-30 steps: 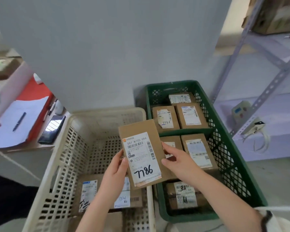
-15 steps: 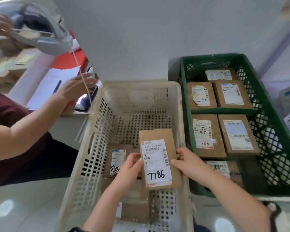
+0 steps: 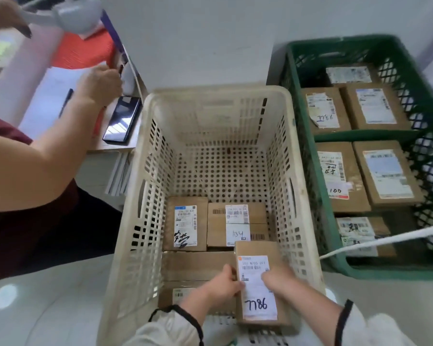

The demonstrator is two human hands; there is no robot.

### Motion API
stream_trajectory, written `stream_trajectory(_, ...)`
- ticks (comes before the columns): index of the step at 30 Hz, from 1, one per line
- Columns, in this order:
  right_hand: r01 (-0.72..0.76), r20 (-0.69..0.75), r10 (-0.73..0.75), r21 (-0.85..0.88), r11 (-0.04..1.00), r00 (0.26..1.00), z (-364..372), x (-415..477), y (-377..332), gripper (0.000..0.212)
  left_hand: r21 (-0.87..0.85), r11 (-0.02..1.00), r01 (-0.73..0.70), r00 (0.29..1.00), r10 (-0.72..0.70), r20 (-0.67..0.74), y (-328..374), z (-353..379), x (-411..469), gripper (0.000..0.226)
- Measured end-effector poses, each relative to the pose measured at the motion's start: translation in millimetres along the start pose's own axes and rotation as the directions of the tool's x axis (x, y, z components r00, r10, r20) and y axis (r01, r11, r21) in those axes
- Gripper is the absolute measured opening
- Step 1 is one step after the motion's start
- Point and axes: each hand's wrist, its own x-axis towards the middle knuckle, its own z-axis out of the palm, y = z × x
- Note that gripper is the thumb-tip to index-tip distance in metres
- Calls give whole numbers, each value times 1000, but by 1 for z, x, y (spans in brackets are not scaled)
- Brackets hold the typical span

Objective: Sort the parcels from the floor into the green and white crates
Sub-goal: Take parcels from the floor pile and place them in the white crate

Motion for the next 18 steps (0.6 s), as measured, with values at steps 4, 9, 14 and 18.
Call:
stream_trajectory(4, -69, -93, 73, 43, 997, 993, 10, 19, 9, 27, -38, 999, 3, 999, -2, 42, -5, 7, 22, 33)
stream_trajectory(9, -116, -156, 136, 135, 984, 978, 15, 30, 18, 24, -41, 999, -14, 997, 17, 70, -14, 13, 39, 37)
stream_trajectory(14, -126, -120, 138, 98, 987, 983, 16, 23, 24, 30, -92, 995, -44, 995, 52, 88, -20, 15, 42, 35)
stream_trajectory(18, -144, -98, 151, 74, 987, 984, 19, 33, 20, 39, -107, 994, -6, 993, 19, 116, -17, 12, 47, 34)
